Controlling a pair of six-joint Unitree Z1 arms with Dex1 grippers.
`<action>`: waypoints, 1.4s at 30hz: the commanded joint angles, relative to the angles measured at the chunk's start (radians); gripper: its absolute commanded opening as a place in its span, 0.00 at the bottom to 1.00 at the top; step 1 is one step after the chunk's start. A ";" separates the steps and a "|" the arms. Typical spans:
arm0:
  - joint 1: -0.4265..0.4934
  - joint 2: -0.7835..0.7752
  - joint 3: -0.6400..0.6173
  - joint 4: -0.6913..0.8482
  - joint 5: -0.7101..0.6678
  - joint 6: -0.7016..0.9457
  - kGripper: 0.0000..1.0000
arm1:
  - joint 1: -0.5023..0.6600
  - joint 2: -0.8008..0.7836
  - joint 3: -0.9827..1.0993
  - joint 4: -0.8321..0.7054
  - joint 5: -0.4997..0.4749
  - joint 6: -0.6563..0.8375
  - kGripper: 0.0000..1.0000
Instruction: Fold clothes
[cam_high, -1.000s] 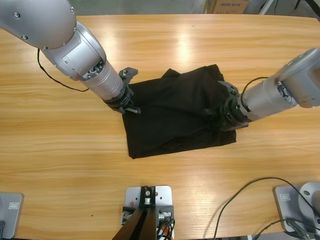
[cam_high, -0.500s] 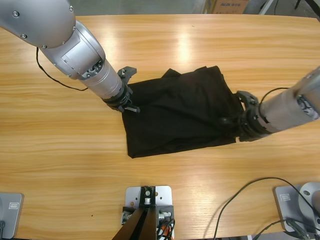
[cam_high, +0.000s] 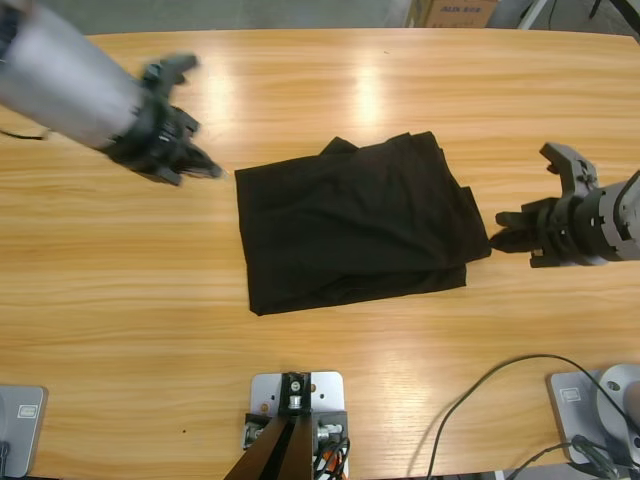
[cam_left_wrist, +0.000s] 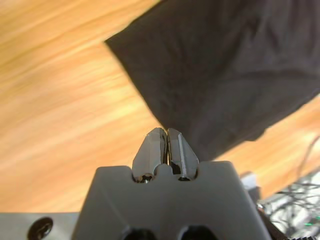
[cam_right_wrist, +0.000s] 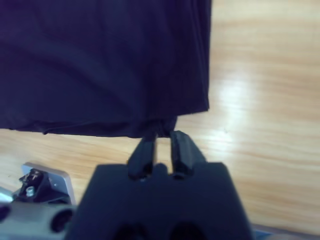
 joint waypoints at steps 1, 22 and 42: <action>0.015 -0.122 0.319 -0.222 -0.082 -0.168 1.00 | 0.009 -0.053 -0.021 0.032 0.011 -0.058 1.00; 0.121 0.350 1.054 -1.752 -0.465 -0.579 0.97 | 0.010 -0.123 -0.042 0.129 0.011 -0.059 1.00; 0.106 0.359 0.972 -1.653 -0.457 -0.517 0.87 | 0.010 -0.094 -0.049 0.117 0.000 -0.059 1.00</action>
